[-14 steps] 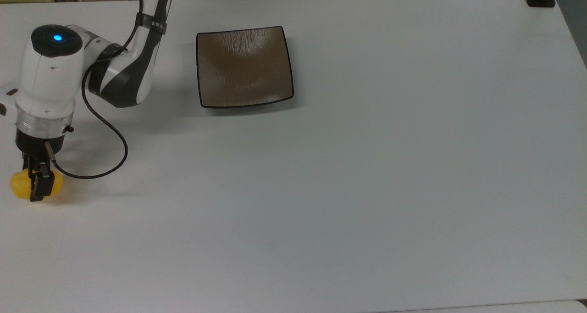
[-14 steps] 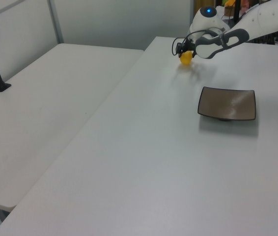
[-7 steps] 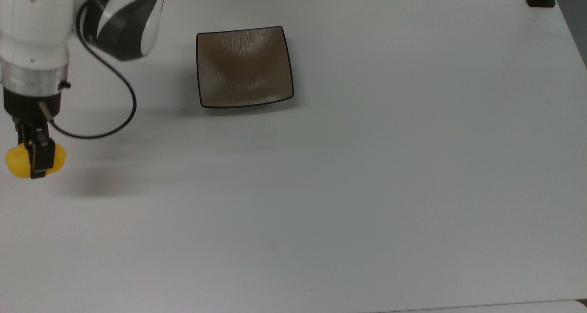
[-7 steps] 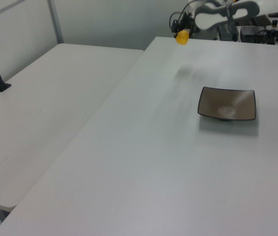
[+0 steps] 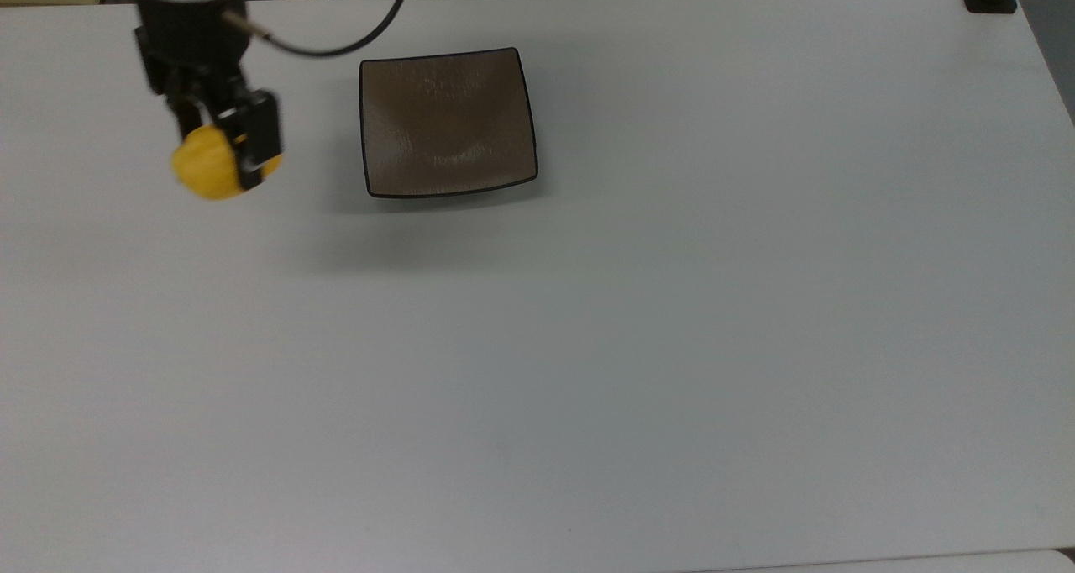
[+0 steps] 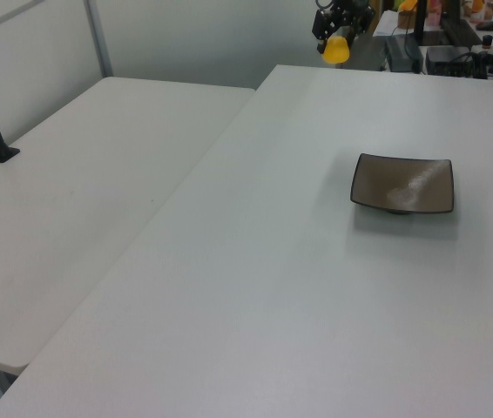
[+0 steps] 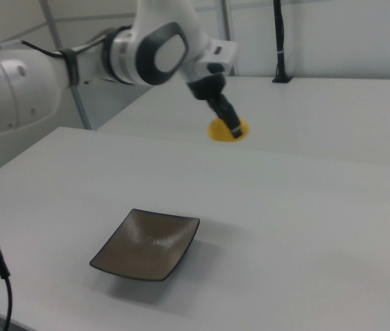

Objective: Put potatoes on a ceramic plate
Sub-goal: 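Lift the potato and carry it over the brown square plate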

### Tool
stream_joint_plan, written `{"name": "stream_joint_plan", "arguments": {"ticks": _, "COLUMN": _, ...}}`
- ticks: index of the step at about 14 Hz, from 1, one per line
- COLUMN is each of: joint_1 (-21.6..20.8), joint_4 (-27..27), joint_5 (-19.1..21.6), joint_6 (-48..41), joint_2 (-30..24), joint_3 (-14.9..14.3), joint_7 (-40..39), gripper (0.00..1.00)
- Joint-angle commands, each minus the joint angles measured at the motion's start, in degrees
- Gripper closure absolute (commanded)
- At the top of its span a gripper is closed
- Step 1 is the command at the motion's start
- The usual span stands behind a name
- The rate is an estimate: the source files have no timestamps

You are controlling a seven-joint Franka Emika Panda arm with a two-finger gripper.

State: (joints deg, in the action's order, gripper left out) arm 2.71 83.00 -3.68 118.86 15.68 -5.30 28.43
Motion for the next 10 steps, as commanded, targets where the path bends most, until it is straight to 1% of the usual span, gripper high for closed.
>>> {"name": "stream_joint_plan", "arguments": {"ticks": 1, "joint_1": -4.54, "joint_4": 9.37, "joint_5": 4.56, "joint_6": -8.36, "joint_2": -10.39, "joint_3": -0.33, "joint_7": -11.44, "gripper": 0.93}}
{"name": "stream_joint_plan", "arguments": {"ticks": 2, "joint_1": -6.56, "joint_4": 10.86, "joint_5": 5.00, "joint_6": -11.69, "joint_2": -12.15, "joint_3": -0.42, "joint_7": -15.03, "gripper": 0.93}}
{"name": "stream_joint_plan", "arguments": {"ticks": 4, "joint_1": -9.38, "joint_4": 17.25, "joint_5": 5.35, "joint_6": -13.48, "joint_2": -15.75, "joint_3": 0.63, "joint_7": -21.71, "gripper": 0.93}}
{"name": "stream_joint_plan", "arguments": {"ticks": 7, "joint_1": -9.48, "joint_4": 23.42, "joint_5": 5.70, "joint_6": -13.39, "joint_2": -18.57, "joint_3": 2.83, "joint_7": -30.59, "gripper": 0.93}}
{"name": "stream_joint_plan", "arguments": {"ticks": 8, "joint_1": -9.48, "joint_4": 25.79, "joint_5": 5.97, "joint_6": -13.39, "joint_2": -18.93, "joint_3": 3.36, "joint_7": -34.89, "gripper": 0.93}}
{"name": "stream_joint_plan", "arguments": {"ticks": 10, "joint_1": -9.48, "joint_4": 28.44, "joint_5": 5.97, "joint_6": -12.61, "joint_2": -18.85, "joint_3": 3.36, "joint_7": -37.74, "gripper": 0.93}}
